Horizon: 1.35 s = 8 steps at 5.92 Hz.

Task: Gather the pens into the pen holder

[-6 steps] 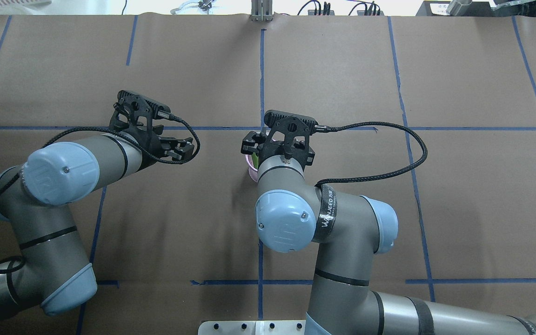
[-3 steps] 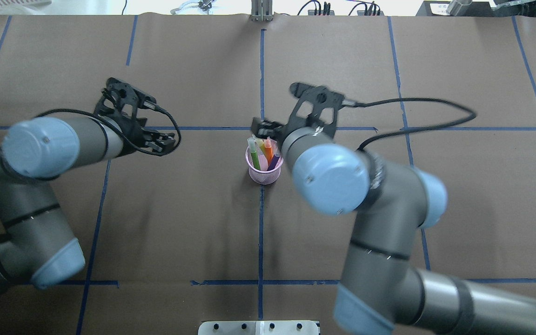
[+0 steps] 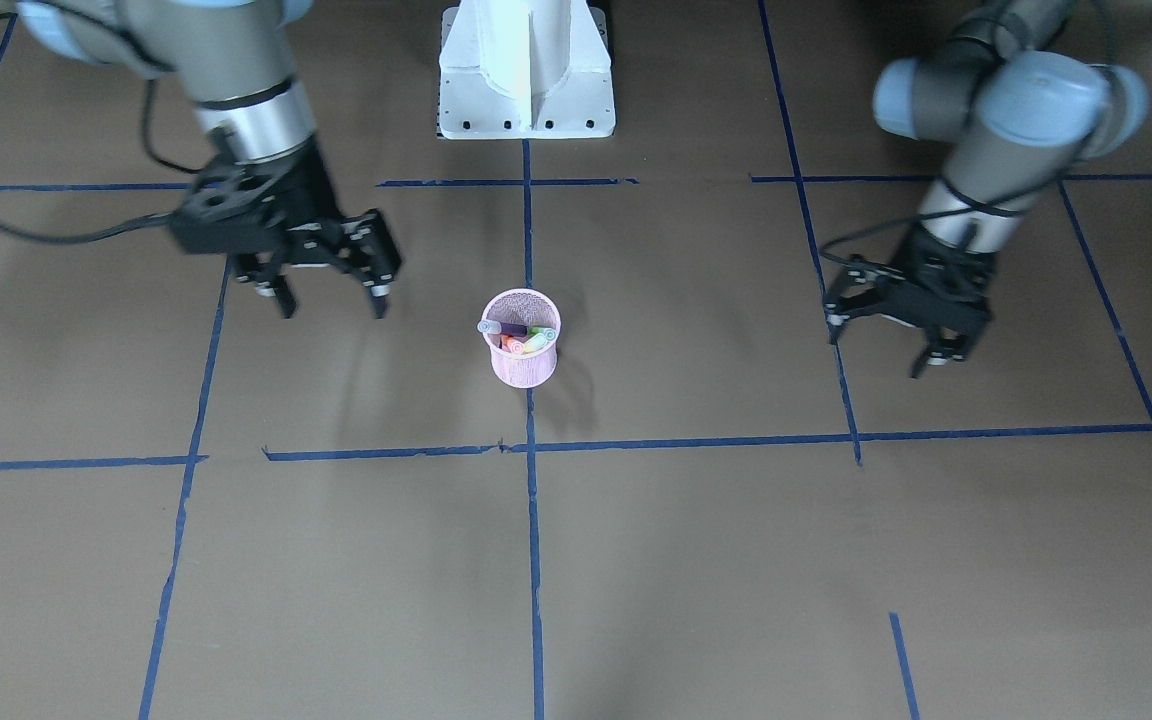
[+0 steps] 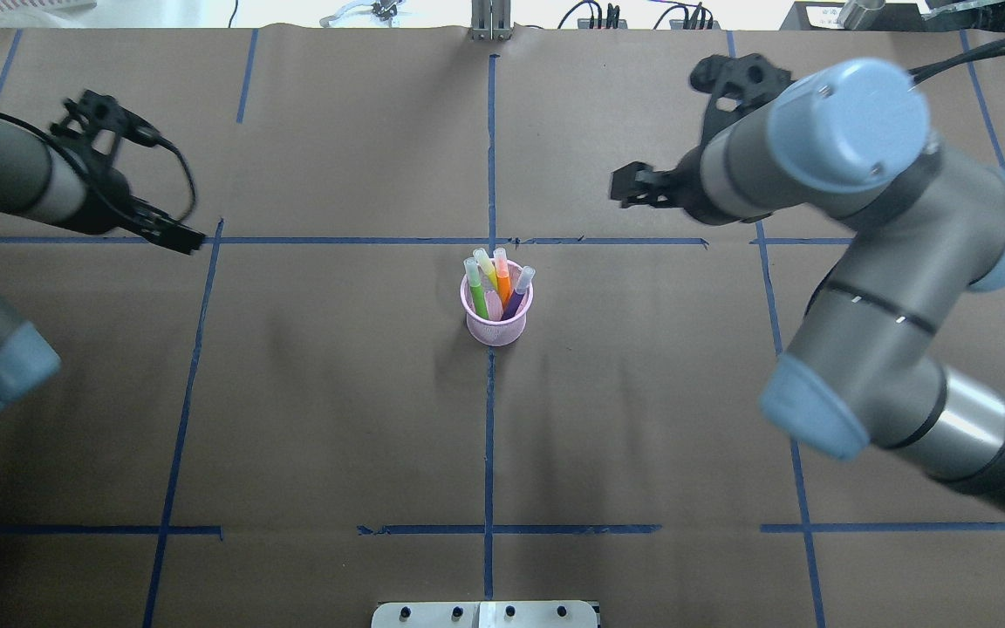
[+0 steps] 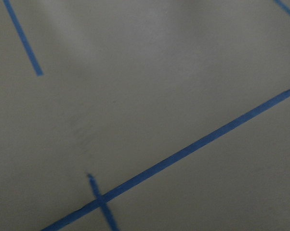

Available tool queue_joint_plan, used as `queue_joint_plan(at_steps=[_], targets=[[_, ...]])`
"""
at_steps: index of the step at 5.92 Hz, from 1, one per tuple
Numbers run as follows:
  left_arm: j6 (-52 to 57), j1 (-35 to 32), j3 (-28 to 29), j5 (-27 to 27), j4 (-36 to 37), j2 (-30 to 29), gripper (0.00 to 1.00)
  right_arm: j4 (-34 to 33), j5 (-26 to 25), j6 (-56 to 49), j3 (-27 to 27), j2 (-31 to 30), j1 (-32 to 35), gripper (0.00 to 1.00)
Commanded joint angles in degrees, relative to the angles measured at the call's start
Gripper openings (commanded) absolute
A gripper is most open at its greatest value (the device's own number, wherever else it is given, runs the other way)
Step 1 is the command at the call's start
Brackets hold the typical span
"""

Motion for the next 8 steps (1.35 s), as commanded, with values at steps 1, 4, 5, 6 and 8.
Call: queue_joint_plan(at_steps=[1,4,5,6,8], targets=[[14.13,-13.07,2.16,-11.77,13.01,0.68,0.99,-0.29,15.16,-14.20,-0.97,-7.07,12.05,1.00],[33.08,-26.03,4.08,-16.00,26.88,3.47,0.99,-11.40,22.97,-46.76,-2.73,-14.91,26.22,1.00],[33.56,-29.71,5.83,-21.16,27.94,4.71,1.00,-16.15,24.62,-56.43,-2.56,-16.75,31.05,1.00],[33.74,-30.79,5.59,-22.17,27.95,6.90,1.00,-17.15,25.25,-64.71,-2.82,-20.95,34.31,1.00],[33.57,-34.03,5.14,-21.92,32.48,11.32,1.00,-16.81,26.21,-76.16,-3.70,-29.22,39.06,1.00]])
